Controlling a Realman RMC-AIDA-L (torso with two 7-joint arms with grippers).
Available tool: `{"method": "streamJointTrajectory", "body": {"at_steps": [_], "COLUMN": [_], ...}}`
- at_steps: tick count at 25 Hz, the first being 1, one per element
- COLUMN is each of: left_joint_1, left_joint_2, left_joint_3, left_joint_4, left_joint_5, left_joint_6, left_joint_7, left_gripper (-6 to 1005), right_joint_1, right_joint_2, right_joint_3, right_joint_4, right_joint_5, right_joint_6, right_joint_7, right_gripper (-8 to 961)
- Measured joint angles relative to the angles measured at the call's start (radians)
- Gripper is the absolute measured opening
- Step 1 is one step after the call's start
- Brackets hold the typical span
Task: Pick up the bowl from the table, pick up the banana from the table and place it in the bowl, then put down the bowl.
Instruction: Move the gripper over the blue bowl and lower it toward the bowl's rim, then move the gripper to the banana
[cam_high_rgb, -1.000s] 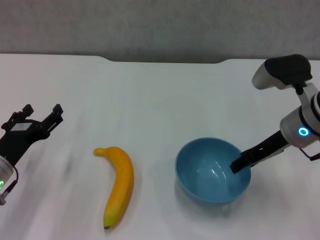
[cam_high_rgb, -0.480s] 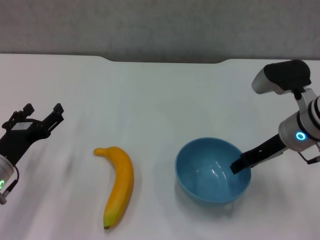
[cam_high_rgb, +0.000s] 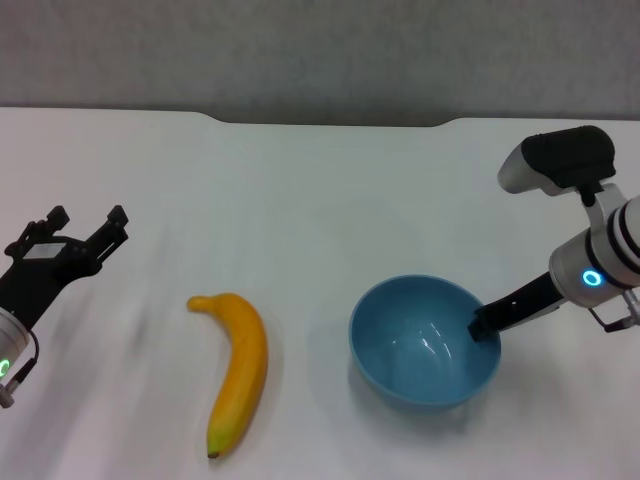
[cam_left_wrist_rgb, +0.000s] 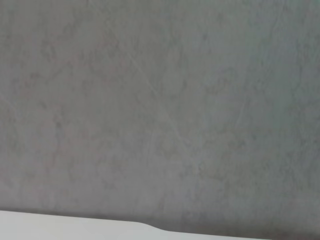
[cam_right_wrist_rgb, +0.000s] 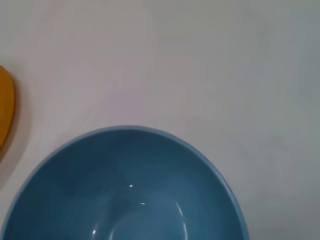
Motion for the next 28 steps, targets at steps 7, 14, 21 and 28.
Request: {"method": "streamJointTrajectory", "body": {"at_steps": [7,14,21,28], "left_joint_1": [0.0,0.005,0.007,0.029], "left_joint_2": [0.0,0.0,0.005,0.007], "left_joint_3": [0.0,0.001,0.065,0.075], "left_joint_4": [0.003,0.004,-0.042,-0.109], "left_joint_5": [0.0,0.001,0.014,0.039], "left_joint_6": [0.001,0.001,0.009,0.047], "left_joint_7": [0.0,-0.001,-0.053,-0.056], "left_gripper": [884,884,884,884], "right_joint_1": [-0.009,-0.044,-0.18,-0.346], "right_joint_2": [0.0,0.001,0.001,0.001], "right_joint_3": [-0.039,-0.042,-0.073,-0.121], "right_joint_4": [0.0,-0.04,-0.25,-0.487], "right_joint_5": [0.02,0.037,0.112,0.191], "right_joint_6": [0.027,0.041,0.033,0.101], "right_joint_7": [-0.001,-0.001,0.0,-0.011], "right_gripper": [97,27,27,27]}}
